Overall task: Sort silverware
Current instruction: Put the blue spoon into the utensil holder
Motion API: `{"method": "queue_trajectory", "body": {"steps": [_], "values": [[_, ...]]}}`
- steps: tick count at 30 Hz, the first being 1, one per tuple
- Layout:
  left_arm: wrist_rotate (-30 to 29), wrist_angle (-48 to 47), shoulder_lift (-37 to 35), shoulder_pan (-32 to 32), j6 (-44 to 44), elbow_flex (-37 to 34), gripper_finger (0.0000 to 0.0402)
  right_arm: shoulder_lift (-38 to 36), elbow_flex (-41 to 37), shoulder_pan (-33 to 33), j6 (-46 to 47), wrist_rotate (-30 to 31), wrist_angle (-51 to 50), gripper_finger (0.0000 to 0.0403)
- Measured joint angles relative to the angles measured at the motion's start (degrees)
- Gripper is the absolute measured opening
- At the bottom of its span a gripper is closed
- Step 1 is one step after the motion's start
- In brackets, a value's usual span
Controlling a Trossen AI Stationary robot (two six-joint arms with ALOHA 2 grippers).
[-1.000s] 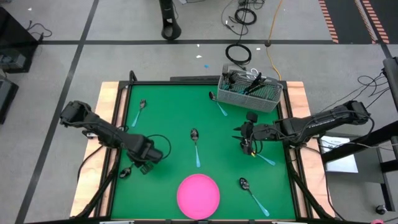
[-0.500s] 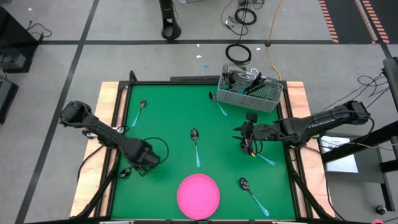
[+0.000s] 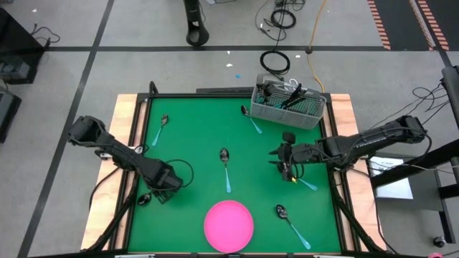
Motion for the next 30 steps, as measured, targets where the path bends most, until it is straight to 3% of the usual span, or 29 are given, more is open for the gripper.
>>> {"method": "queue_trajectory", "body": {"steps": [7, 13, 23, 26, 30], "values": [[2.68, -0.71, 0.24, 0.51, 5.16, 0.61, 0.0018, 0.00, 0.01, 1.28, 0.20, 0.18, 0.23, 0.0137], [0.74, -0.95, 0.28, 3.49, 8.55, 5.14, 0.0007, 0.00, 0.01, 1.50, 0.23, 0.22, 0.78, 0.0137], [-17.53, 1.89, 0.22, 12.58, 24.41, 23.23, 0.0004, -0.02, 0.01, 1.50, 1.77, 0.22, 0.97, 0.0137], [-23.62, 8.25, 0.22, 15.57, 34.63, 27.37, 0.0003, -0.04, 0.01, 1.76, 2.55, 0.12, -0.23, 0.0137], [-33.57, 23.28, 0.39, 18.66, 56.94, 29.48, 0.0003, -0.30, 0.01, 2.97, 3.98, 0.00, -2.56, 0.0137]]}}
